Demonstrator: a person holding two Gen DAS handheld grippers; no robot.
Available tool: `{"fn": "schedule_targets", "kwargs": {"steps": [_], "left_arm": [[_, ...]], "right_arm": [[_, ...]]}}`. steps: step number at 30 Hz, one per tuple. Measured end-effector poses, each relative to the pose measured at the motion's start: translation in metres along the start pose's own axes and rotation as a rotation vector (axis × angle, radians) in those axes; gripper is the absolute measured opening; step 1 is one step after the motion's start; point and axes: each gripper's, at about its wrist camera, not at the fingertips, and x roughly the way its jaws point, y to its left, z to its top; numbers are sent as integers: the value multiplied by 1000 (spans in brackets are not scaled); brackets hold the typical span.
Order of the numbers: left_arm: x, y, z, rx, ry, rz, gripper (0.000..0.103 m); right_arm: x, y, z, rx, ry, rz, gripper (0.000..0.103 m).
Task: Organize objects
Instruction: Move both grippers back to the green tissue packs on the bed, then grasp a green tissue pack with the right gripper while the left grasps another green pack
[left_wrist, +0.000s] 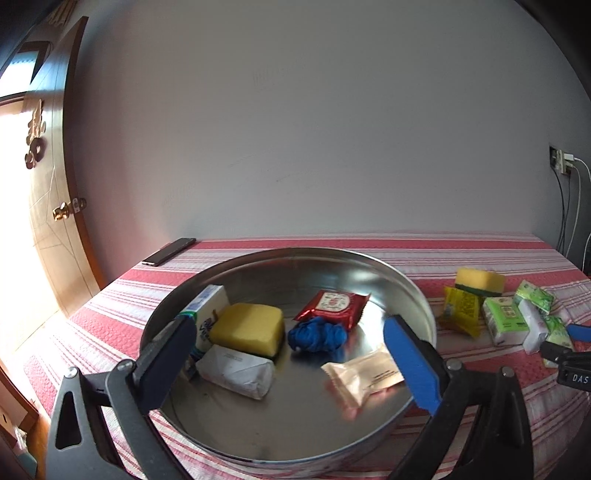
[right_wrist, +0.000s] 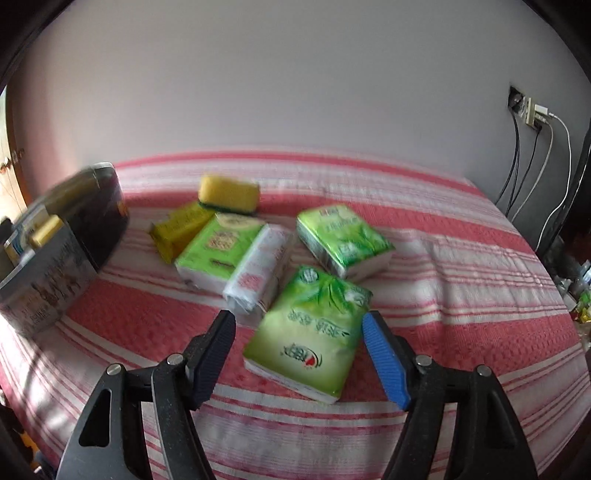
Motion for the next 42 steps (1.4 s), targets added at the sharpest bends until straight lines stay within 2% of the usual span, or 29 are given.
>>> {"fn": "schedule_targets", "kwargs": {"steps": [4,7,10,16,23,26,31,38,42], "left_arm": [[-4,-15,2,25,-6,-27,103],[-8,-30,2,64,-18,-45,103],[-12,-46,4,92,-23,-70,103],[-17,-83,10,151,-18,-142,103],[1,-125,7,196,57,-200,103],[10,-139,5,209,92,-221,103],[21,-159,4,222,148,-250,103],[28,-188,0,260,181,-279,103],[38,-198,-2,268,225,-302,102]], "right_arm": [[7,-22,5,44,24,-2,71],[13,-33,5,62,42,11,55],[12,-36,5,58,44,39,55],[9,-44,5,66,25,25,54],[7,-73,6,109,5,-19,55],[8,-85,9,133,17,6,55],[6,-86,17,113,10,8,55],[12,-84,30,131,-35,5,55],[12,-80,35,144,-69,9,55]]}}
